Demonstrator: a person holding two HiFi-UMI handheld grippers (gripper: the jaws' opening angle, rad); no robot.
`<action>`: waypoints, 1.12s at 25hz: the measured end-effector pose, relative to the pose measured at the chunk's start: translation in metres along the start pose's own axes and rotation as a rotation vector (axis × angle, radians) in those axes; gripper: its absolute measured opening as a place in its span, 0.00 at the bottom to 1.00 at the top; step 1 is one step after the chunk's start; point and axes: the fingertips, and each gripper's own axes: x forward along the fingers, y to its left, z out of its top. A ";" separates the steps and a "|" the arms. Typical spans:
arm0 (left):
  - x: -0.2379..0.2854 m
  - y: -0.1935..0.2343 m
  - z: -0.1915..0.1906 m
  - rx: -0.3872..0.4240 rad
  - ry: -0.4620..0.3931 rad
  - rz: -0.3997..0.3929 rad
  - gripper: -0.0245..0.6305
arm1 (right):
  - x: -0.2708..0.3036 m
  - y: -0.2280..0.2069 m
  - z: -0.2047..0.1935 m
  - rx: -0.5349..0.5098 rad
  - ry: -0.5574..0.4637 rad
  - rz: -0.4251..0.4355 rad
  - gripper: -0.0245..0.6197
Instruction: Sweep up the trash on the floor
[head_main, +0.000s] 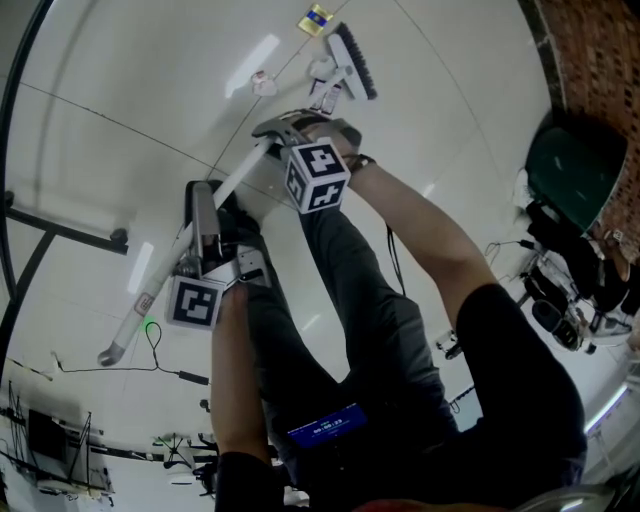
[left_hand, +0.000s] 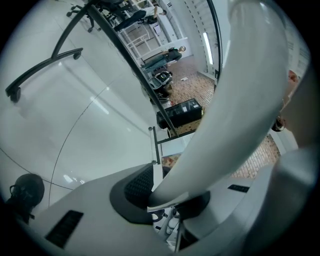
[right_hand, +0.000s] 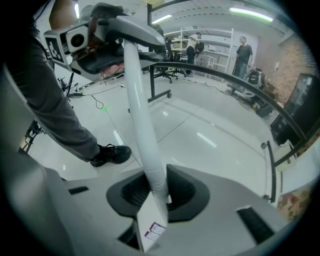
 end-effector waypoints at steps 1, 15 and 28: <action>0.003 -0.008 -0.002 0.015 0.014 -0.015 0.12 | -0.006 -0.004 -0.002 0.007 0.001 -0.017 0.20; 0.028 -0.220 -0.045 0.184 0.271 -0.228 0.12 | -0.204 -0.040 -0.020 0.254 -0.056 -0.296 0.20; 0.002 -0.422 -0.033 0.432 0.434 -0.364 0.11 | -0.387 -0.049 0.039 0.535 -0.180 -0.473 0.20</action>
